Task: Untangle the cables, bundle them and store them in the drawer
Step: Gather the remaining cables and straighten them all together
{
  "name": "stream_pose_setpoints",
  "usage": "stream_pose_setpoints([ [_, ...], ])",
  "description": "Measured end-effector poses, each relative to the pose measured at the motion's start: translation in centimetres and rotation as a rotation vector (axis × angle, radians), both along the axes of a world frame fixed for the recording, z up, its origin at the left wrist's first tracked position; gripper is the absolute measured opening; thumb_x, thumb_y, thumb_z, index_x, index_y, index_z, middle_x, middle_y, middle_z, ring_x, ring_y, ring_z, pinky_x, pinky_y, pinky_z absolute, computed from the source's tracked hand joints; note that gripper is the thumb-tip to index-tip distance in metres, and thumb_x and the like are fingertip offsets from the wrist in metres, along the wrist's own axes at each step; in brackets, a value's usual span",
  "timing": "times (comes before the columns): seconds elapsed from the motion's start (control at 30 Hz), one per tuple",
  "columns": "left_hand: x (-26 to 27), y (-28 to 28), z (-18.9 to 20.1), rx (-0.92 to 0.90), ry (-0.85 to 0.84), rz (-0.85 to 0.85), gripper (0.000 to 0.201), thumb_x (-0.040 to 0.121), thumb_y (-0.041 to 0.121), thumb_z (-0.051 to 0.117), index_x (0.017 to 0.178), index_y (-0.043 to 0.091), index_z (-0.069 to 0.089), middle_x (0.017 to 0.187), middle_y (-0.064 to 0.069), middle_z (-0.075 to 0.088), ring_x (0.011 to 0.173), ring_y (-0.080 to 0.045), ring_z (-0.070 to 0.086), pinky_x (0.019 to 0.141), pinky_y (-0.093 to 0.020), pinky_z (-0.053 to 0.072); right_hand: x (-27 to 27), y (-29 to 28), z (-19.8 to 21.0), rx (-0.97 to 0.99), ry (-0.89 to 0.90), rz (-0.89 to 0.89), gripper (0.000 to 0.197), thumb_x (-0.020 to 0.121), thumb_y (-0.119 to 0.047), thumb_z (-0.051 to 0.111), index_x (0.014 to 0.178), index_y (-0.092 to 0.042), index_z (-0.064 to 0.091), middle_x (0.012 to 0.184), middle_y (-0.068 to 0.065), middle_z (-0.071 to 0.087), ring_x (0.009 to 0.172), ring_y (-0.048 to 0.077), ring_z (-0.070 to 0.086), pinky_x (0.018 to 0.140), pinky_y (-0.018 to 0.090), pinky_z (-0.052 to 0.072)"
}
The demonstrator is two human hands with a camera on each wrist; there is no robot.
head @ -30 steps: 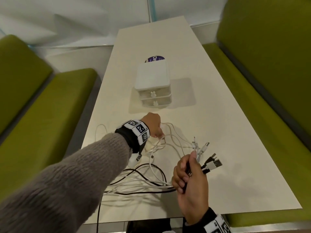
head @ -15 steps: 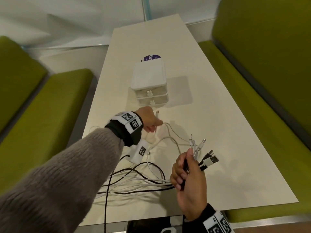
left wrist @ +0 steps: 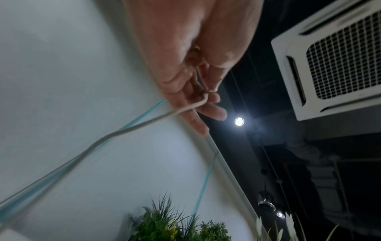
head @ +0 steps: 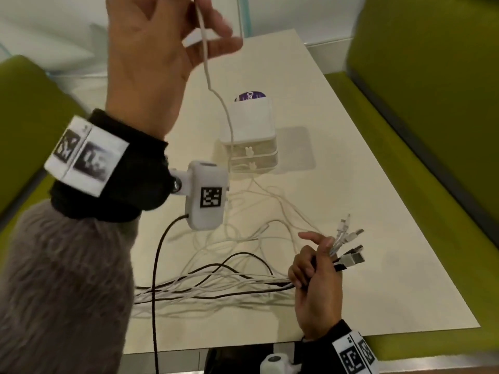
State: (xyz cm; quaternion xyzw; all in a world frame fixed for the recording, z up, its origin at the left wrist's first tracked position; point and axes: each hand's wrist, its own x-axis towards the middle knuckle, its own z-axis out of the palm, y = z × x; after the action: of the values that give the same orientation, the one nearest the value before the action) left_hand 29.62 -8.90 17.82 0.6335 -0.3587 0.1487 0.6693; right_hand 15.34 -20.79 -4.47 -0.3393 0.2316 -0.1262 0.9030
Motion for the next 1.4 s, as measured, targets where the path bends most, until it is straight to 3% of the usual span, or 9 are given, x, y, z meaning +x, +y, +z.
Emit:
stream_pose_setpoints([
  [0.17, -4.9, 0.0, -7.0, 0.258, 0.171, 0.111, 0.016, 0.091, 0.01, 0.051, 0.083, 0.023, 0.054, 0.075, 0.002, 0.056, 0.055, -0.008, 0.044, 0.049, -0.02, 0.04, 0.1, 0.1, 0.8, -0.04, -0.079, -0.012, 0.052, 0.087, -0.053, 0.044, 0.11, -0.012, 0.066, 0.056, -0.003, 0.02, 0.049, 0.01, 0.016, 0.043, 0.02, 0.019],
  [0.3, -9.6, -1.4, -14.7, 0.626, 0.301, 0.073, 0.01, 0.088, 0.017, 0.061, 0.079, 0.021, 0.058, 0.076, 0.016, 0.065, 0.067, -0.002, 0.056, 0.063, -0.019, 0.044, 0.0, 1.0, 0.8, -0.143, -0.135, -0.003, 0.053, 0.066, -0.057, 0.076, 0.101, -0.016, 0.072, 0.06, -0.002, 0.049, 0.056, 0.009, 0.043, 0.053, 0.02, 0.038],
  [0.5, -11.8, -1.6, -17.4, 0.621, 0.356, 0.069, 0.009, 0.092, 0.016, 0.053, 0.088, 0.023, 0.05, 0.1, 0.014, 0.065, 0.089, -0.005, 0.062, 0.079, -0.018, 0.049, -0.8, 1.8, 1.0, -0.231, -0.072, 0.026, 0.052, 0.073, -0.045, 0.067, 0.107, -0.006, 0.068, 0.107, 0.014, 0.071, 0.104, 0.028, 0.066, 0.091, 0.04, 0.053],
  [0.63, -11.1, 1.0, -19.1, 0.92, 0.12, 0.288, 0.039, 0.081, 0.066, 0.039, 0.075, 0.028, 0.05, 0.07, 0.011, 0.055, 0.082, 0.0, 0.045, 0.087, -0.03, 0.036, -0.9, 1.2, 1.7, -0.183, -0.111, -0.071, 0.035, 0.085, -0.041, 0.054, 0.082, -0.007, 0.063, 0.067, -0.001, 0.058, 0.053, 0.008, 0.046, 0.055, 0.022, 0.042],
  [0.77, -10.0, 6.8, -22.0, 1.089, 0.161, 0.355, 0.067, 0.078, 0.08, 0.02, 0.083, 0.027, 0.061, 0.087, 0.02, 0.05, 0.102, -0.007, 0.039, 0.1, -0.04, 0.032, -0.4, -0.7, 2.1, -0.078, -0.134, -0.175, 0.031, 0.086, -0.04, 0.051, 0.069, -0.015, 0.05, 0.067, -0.003, 0.055, 0.048, 0.007, 0.036, 0.046, 0.018, 0.034],
  [0.93, -10.0, 8.5, -20.4, 0.694, 0.48, 0.366, 0.038, 0.094, 0.046, 0.036, 0.086, 0.015, 0.058, 0.08, 0.012, 0.059, 0.088, 0.006, 0.05, 0.079, -0.011, 0.036, -0.3, -0.5, 2.4, 0.016, -0.159, -0.15, 0.035, 0.092, -0.04, 0.046, 0.065, -0.018, 0.041, 0.062, 0.0, 0.057, 0.071, 0.015, 0.063, 0.08, 0.033, 0.054],
  [1.0, -10.0, 8.3, -19.8, 0.574, 0.538, 0.35, 0.029, 0.093, 0.039, 0.04, 0.083, 0.016, 0.054, 0.077, 0.017, 0.056, 0.08, 0.006, 0.049, 0.071, -0.006, 0.034, -0.3, -0.5, 3.0, 0.056, -0.177, -0.12, 0.038, 0.09, -0.045, 0.046, 0.065, -0.017, 0.039, 0.051, -0.001, 0.038, 0.049, 0.016, 0.048, 0.067, 0.034, 0.057],
  [1.1, -9.4, 7.9, -20.1, 0.63, 0.459, 0.451, 0.015, 0.085, 0.04, 0.059, 0.079, 0.027, 0.054, 0.086, 0.01, 0.052, 0.088, 0.003, 0.041, 0.072, -0.009, 0.031, -0.5, -0.5, 3.6, -0.027, -0.118, -0.096, 0.041, 0.088, -0.05, 0.046, 0.063, -0.018, 0.037, 0.049, -0.005, 0.022, 0.043, 0.011, 0.02, 0.04, 0.021, 0.028],
  [1.4, -8.4, 10.4, -19.3, 0.631, 0.55, 0.419, 0.038, 0.077, 0.046, 0.065, 0.077, 0.012, 0.047, 0.083, 0.002, 0.045, 0.089, -0.014, 0.04, 0.069, -0.013, 0.031, -0.5, -1.6, 3.9, -0.237, -0.135, -0.227, 0.045, 0.09, -0.054, 0.045, 0.059, -0.022, 0.04, 0.049, -0.008, 0.028, 0.043, 0.009, 0.021, 0.044, 0.022, 0.017],
])
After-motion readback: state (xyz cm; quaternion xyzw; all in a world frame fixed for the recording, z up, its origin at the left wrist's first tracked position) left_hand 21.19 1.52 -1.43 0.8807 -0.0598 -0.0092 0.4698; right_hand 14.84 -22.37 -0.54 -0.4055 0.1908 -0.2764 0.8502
